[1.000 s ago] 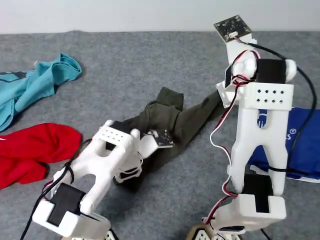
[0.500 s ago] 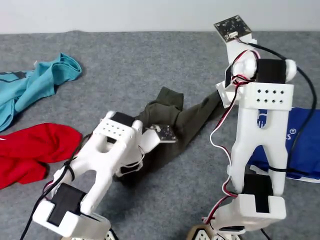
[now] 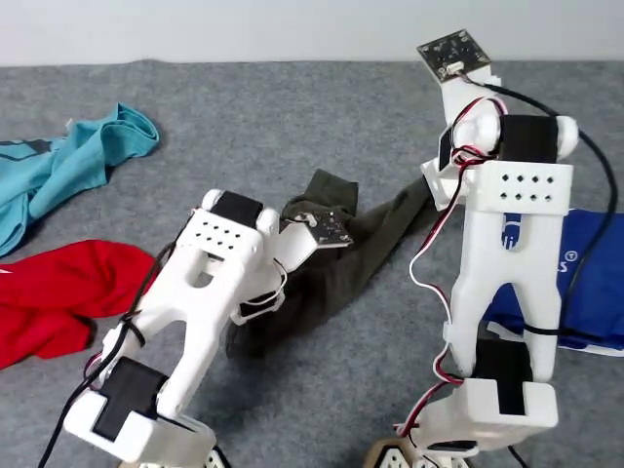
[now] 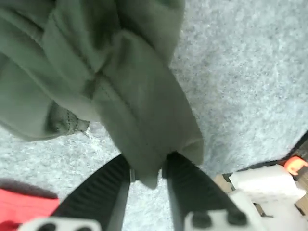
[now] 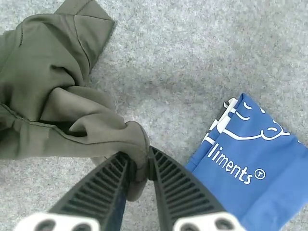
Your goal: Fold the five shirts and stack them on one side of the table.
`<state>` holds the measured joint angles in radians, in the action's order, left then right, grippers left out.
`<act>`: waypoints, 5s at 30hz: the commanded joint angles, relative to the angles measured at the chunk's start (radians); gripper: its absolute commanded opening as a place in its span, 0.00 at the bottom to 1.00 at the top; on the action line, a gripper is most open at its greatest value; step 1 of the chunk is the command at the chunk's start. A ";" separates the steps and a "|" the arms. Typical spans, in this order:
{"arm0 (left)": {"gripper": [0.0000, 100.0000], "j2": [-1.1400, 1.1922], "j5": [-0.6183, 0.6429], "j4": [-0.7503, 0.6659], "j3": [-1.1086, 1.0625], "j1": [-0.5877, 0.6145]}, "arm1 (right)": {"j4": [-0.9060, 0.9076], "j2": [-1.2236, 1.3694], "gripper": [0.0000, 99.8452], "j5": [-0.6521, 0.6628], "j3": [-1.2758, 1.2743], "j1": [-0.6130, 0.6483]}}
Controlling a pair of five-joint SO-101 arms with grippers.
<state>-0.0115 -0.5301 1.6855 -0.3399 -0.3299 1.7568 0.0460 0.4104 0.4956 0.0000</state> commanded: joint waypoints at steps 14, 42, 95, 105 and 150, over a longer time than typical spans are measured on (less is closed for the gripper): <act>0.00 -0.038 0.041 -0.043 0.004 -0.003 | 0.039 -0.054 0.01 0.008 0.046 -0.004; 0.01 -0.362 0.086 -0.035 1.159 0.321 | -0.140 -0.562 0.01 0.140 0.063 -0.145; 0.01 -0.385 -0.379 0.064 1.685 0.641 | -0.404 -1.089 0.01 0.488 -0.423 -0.285; 0.01 -0.385 -0.328 -0.109 0.967 0.635 | -0.696 -1.087 0.01 0.493 -0.888 -0.174; 0.00 -0.106 -0.589 -0.980 0.481 0.477 | -1.624 -0.124 0.01 0.646 -0.566 -0.030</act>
<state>-0.0821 -1.1101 0.5531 0.0667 0.1381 0.1059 -0.0261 1.0457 -0.1350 -0.0338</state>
